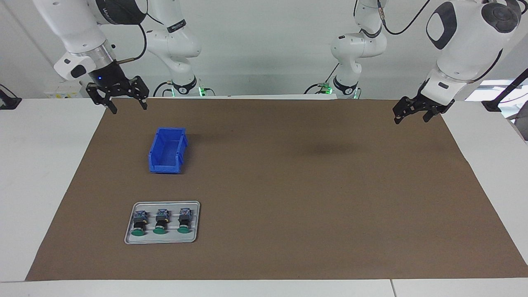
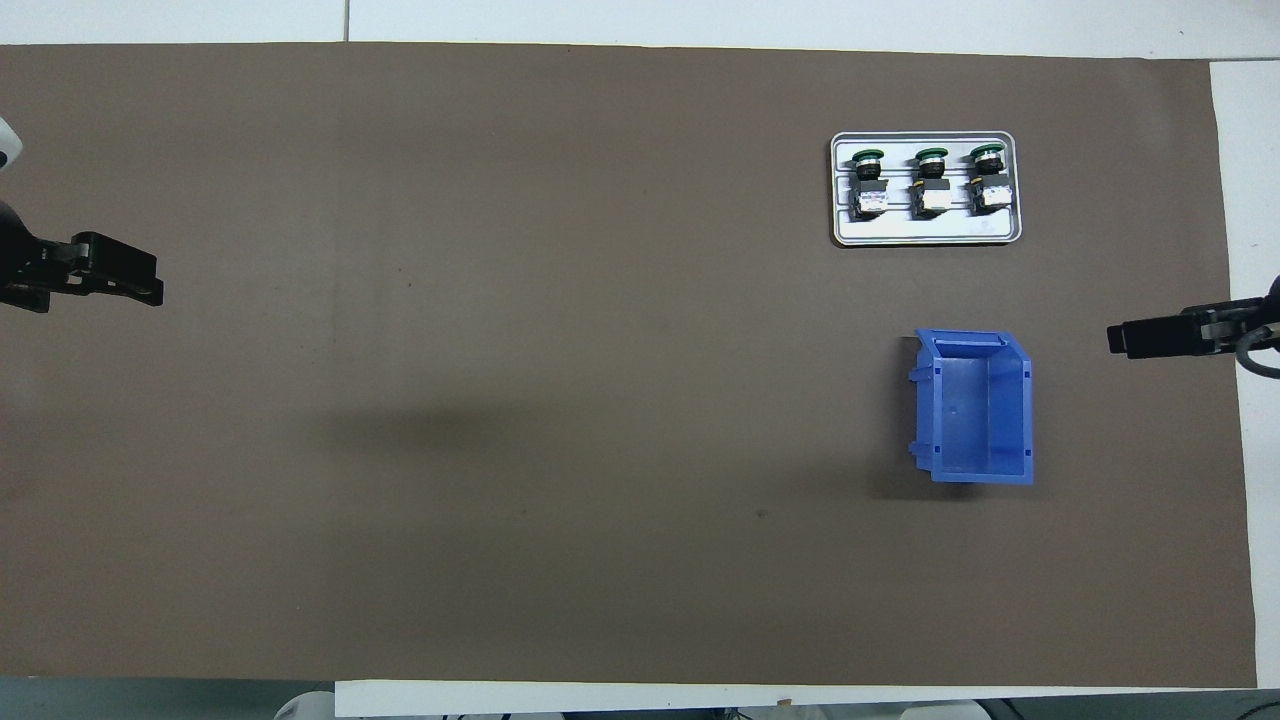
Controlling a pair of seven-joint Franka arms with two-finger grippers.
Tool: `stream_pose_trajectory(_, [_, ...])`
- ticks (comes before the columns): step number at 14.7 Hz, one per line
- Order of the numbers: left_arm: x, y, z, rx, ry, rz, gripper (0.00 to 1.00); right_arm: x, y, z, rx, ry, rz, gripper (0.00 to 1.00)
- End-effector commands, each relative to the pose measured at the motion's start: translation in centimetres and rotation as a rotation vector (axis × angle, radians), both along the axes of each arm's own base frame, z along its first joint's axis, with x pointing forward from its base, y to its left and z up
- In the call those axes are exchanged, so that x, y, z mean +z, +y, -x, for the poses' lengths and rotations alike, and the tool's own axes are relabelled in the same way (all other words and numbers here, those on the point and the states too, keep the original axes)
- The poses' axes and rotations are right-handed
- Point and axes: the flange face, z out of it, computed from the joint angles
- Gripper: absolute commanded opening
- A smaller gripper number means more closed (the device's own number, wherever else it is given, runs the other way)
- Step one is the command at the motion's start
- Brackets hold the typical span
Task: Place and press button with both arms
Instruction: 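Move the right gripper toward the metal tray of buttons, then lower the right gripper onto a green button in the tray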
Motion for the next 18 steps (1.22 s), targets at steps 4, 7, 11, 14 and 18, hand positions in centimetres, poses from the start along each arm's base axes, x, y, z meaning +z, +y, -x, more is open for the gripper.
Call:
stream_pose_trajectory(4, [0.0,0.4,0.6,-0.007,-0.013,-0.001,1.0,-5.0,0.7,-5.2,0.051,-0.069,0.003,0.99])
stream_pose_trajectory(7, [0.0,0.4,0.6,-0.007,-0.013,-0.001,1.0,-9.1,1.1,-8.3,0.053,-0.079,-0.003,0.99])
stream_pose_trajectory(11, [0.0,0.4,0.6,-0.007,-0.013,-0.001,1.0,-14.9,3.7,-12.5,0.085,-0.147,-0.008,0.99])
stream_pose_trajectory(14, [0.0,0.4,0.6,-0.008,-0.013,0.0,1.0,-16.2,6.3,-14.1,0.123,-0.154,-0.015,0.99])
stream_pose_trajectory(18, [0.0,0.4,0.6,-0.008,-0.013,0.0,1.0,-20.1,7.1,-16.7,0.167,-0.115,0.022,0.98])
